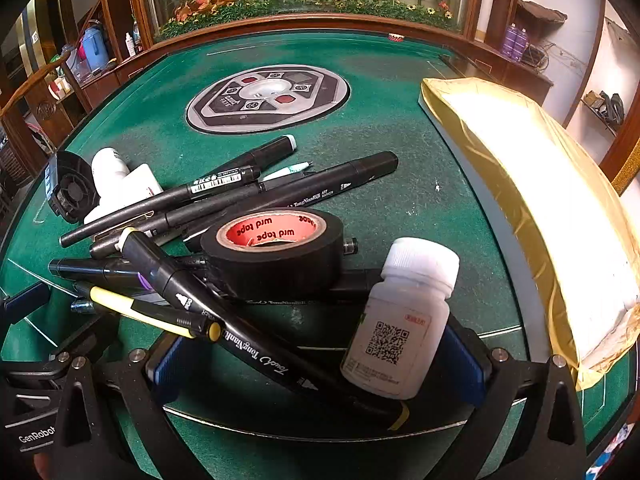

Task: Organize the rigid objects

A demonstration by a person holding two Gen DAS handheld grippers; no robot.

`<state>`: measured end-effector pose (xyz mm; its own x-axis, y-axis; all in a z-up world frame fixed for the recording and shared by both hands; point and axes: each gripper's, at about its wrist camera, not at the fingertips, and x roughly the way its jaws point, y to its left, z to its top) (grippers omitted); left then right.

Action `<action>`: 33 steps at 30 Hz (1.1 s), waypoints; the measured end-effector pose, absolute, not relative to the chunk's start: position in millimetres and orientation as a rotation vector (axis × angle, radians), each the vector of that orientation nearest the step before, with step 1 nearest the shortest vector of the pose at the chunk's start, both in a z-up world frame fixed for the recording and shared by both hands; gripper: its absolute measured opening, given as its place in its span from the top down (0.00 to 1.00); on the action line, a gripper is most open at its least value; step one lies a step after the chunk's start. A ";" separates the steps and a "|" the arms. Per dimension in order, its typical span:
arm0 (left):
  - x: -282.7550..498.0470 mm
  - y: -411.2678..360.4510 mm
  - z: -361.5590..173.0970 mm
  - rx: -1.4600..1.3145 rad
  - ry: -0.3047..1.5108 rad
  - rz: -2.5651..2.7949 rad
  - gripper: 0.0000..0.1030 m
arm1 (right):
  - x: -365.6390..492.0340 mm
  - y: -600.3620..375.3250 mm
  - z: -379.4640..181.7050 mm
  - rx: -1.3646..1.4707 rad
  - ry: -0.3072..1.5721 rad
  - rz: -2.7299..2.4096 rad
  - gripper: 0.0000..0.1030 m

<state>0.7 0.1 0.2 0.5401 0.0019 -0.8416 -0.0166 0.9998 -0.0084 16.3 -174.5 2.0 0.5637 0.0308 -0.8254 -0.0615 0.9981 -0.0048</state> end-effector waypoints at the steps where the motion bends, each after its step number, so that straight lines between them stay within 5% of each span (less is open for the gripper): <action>1: 0.4 0.4 0.2 -0.016 1.000 0.011 0.01 | 16.2 -174.5 2.0 -0.034 0.971 0.054 0.00; 33: -4.3 4.0 1.1 -0.017 1.000 0.008 0.01 | 8.4 -192.3 12.1 -0.268 0.993 0.329 0.00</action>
